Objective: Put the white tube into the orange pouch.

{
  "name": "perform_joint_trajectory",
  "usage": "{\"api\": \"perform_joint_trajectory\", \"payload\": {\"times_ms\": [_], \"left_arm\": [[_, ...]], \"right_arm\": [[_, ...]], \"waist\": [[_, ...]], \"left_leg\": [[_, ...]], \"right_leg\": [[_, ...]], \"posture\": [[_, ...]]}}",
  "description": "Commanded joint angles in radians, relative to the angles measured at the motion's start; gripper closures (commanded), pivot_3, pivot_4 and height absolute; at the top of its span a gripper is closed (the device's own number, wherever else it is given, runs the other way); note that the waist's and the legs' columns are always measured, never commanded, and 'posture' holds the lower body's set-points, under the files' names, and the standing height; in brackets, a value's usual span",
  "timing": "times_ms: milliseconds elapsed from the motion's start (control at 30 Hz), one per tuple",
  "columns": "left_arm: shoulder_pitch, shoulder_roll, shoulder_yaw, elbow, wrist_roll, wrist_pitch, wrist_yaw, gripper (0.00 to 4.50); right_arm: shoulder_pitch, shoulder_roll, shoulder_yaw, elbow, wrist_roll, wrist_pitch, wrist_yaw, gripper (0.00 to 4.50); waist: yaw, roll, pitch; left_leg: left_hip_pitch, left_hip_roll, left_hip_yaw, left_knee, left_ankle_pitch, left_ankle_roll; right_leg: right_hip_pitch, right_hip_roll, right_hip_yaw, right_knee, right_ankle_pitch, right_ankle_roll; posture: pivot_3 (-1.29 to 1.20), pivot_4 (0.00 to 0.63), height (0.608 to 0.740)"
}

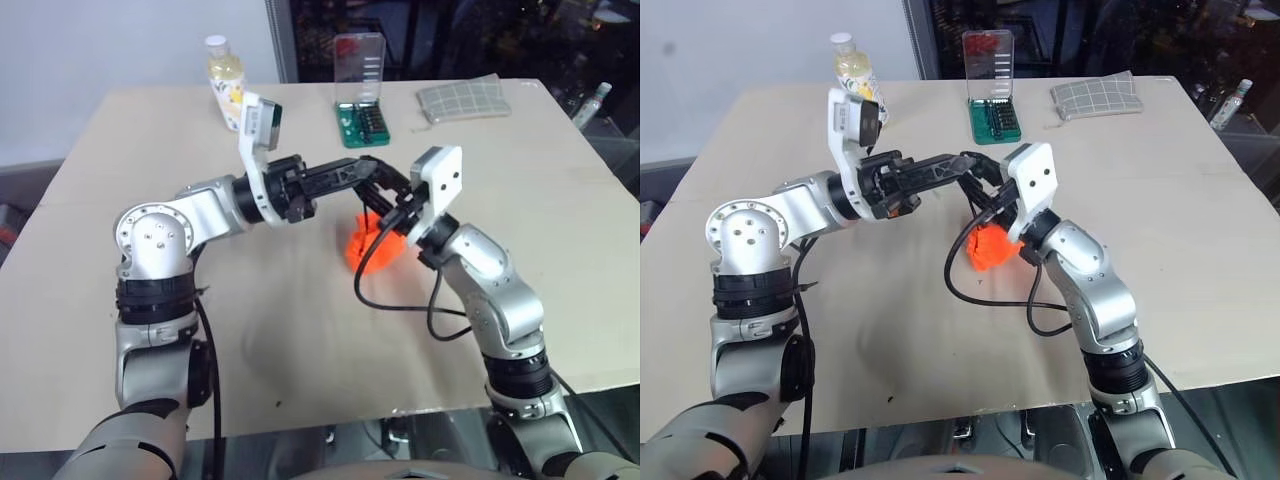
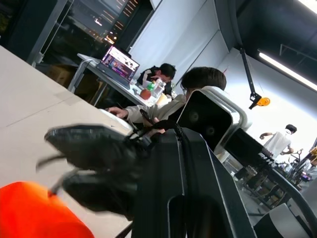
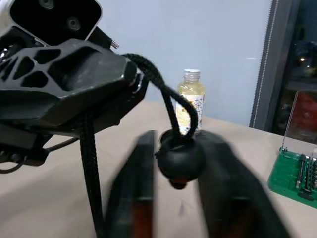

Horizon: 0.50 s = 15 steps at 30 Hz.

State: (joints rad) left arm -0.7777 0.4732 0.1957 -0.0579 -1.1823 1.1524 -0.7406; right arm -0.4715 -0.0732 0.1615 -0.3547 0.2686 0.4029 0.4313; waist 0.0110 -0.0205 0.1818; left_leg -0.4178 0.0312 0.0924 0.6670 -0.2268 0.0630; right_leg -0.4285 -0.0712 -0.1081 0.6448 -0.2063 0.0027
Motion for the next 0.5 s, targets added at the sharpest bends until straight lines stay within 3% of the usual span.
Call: {"api": "perform_joint_trajectory", "payload": {"times_ms": [33, 500], "left_arm": [[-0.029, 0.009, 0.032, -0.034, -0.040, -0.003, 0.005, 4.50], [-0.025, -0.015, 0.065, -0.002, -0.101, -0.011, 0.072, 4.50]], "right_arm": [[-0.005, 0.004, 0.004, -0.010, -0.010, -0.032, -0.014, 4.29], [0.003, -0.158, -0.046, -0.114, 0.009, 0.060, 0.020, 4.29]], "waist": [[0.000, 0.000, 0.000], [0.001, 0.000, 0.000]], "left_leg": [[0.000, 0.000, 0.000, 0.000, 0.000, 0.000], [0.000, 0.000, 0.000, 0.000, 0.000, 0.000]], "right_leg": [[0.000, 0.000, 0.000, 0.000, 0.000, 0.000], [0.000, 0.000, 0.000, 0.000, 0.000, 0.001]], "posture": [[0.00, 0.150, 0.740], [0.00, 0.150, 0.740]]}}
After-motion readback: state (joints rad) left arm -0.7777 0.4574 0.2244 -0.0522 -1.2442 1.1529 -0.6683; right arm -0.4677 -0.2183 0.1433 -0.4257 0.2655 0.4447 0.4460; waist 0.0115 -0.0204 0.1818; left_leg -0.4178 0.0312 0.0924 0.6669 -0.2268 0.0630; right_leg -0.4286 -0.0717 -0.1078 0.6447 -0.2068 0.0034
